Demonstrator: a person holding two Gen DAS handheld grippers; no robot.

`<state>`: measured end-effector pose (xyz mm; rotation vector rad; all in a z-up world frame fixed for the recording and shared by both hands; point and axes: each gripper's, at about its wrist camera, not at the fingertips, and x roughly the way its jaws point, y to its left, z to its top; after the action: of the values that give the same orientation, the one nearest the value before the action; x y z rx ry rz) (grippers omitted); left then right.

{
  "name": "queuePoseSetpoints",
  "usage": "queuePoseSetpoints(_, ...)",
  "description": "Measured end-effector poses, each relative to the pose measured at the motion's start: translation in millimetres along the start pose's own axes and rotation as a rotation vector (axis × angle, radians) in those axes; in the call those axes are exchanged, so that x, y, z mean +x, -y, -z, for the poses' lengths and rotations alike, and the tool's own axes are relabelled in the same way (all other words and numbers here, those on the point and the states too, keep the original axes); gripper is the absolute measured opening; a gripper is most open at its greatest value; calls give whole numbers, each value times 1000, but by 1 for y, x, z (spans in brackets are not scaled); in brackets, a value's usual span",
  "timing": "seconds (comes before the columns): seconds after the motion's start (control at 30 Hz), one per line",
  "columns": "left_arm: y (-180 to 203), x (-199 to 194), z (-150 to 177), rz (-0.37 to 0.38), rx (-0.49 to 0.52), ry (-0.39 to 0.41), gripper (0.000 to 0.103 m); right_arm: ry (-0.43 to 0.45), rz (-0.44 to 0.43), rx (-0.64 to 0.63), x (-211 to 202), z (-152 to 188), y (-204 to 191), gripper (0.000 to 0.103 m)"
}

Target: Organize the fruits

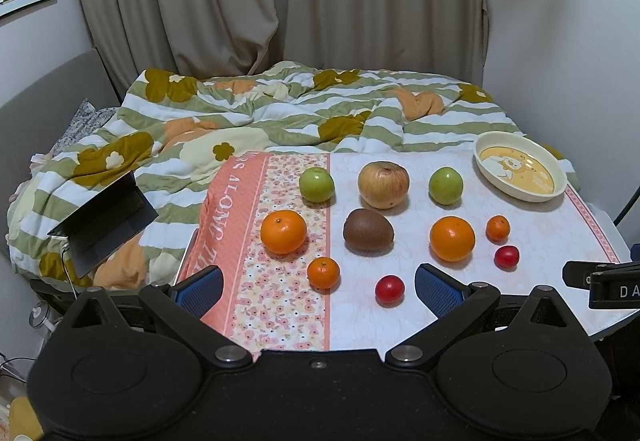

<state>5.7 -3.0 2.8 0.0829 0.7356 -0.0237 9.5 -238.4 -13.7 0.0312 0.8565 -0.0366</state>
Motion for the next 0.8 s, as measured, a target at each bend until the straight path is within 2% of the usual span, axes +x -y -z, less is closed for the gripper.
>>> queuePoseSetpoints(0.8, 0, 0, -3, -2, -1, 2, 103, 0, -5, 1, 0, -3, -1, 103)
